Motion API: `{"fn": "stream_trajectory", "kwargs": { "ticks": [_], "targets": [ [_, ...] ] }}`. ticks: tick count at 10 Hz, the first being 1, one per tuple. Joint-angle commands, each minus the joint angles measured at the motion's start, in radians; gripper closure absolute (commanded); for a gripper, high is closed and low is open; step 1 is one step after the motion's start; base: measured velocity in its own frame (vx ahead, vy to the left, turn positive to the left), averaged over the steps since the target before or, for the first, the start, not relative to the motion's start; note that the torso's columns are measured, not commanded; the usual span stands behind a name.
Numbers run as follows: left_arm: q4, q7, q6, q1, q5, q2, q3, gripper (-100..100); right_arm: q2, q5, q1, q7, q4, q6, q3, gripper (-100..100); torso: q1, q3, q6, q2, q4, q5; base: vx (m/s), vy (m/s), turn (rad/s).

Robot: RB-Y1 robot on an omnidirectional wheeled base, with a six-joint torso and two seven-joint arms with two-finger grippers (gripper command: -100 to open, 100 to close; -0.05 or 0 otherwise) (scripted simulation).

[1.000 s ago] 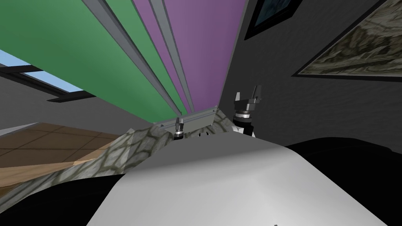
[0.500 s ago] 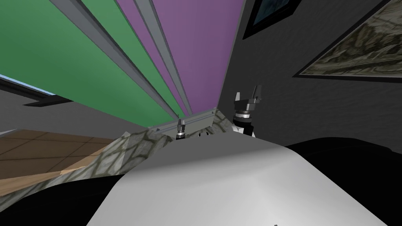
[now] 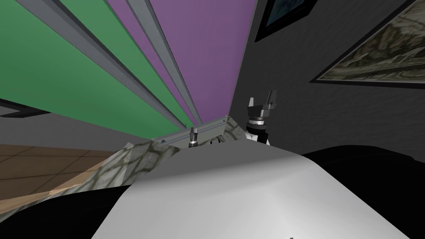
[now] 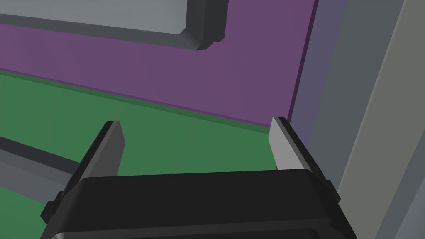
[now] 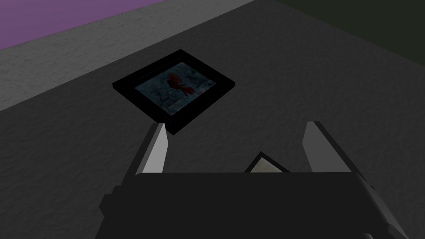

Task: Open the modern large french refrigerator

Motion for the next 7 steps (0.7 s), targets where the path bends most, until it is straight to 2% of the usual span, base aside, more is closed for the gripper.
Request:
{"fn": "stream_trajectory", "kwargs": {
  "ticks": [1,3,6,7],
  "targets": [
    [0.058,0.002,-0.035,-0.015,-0.004,-0.025,-0.005,-100,0.000,0.000,0.000,0.000,0.000,0.000,0.000,0,0.000,0.000,0.000,0.001,0.000,0.000,0.069,-0.035,-0.037],
    [0.094,0.003,-0.055,-0.024,-0.007,-0.047,-0.008,-100,0.000,0.000,0.000,0.000,0.000,0.000,0.000,0,0.000,0.001,0.000,0.001,0.000,0.000,0.060,-0.037,-0.030],
    [0.136,0.004,-0.078,-0.035,-0.010,-0.101,-0.012,-100,0.000,0.000,0.000,0.000,0.000,0.000,0.000,0,0.000,0.000,0.001,0.000,0.000,0.000,0.050,-0.017,-0.007],
    [0.122,0.005,-0.074,-0.028,-0.008,-0.088,-0.009,-100,0.000,0.000,0.000,0.000,0.000,0.000,0.000,0,-0.001,-0.001,0.004,-0.003,-0.001,0.001,0.000,0.000,0.000]
  ]
}}
